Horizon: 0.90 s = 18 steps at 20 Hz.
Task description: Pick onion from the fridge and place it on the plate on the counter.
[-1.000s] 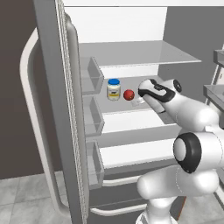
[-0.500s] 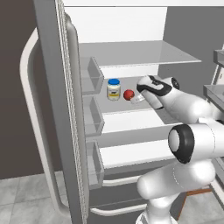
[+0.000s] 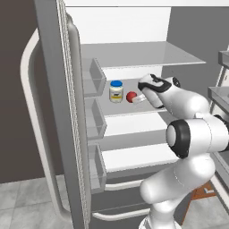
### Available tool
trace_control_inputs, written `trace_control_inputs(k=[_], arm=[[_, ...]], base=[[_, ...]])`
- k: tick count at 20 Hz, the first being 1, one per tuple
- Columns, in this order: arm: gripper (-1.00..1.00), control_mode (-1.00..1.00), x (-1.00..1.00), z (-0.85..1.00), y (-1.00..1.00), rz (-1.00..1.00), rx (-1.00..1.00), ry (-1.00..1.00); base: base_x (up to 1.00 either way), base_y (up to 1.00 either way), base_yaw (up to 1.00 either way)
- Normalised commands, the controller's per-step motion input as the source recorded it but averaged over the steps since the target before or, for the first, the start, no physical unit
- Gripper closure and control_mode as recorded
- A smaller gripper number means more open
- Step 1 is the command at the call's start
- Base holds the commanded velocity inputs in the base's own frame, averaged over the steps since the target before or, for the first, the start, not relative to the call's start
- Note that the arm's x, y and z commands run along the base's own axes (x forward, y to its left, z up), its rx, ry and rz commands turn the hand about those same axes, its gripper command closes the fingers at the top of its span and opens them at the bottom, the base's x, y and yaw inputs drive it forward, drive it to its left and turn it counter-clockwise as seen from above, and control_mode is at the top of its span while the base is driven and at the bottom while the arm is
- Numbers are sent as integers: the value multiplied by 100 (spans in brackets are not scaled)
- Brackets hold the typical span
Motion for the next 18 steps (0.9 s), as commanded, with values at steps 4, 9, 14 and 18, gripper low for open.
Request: trace_control_inputs(k=[4,9,14,18], arm=[[-100,-100,24,0,0,0,0,0],[-100,-100,25,0,0,0,0,0],[-100,-100,20,0,0,0,0,0],[-100,-100,8,0,0,0,0,1]], base=[[0,0,0],[0,0,0],[0,0,0],[0,0,0]])
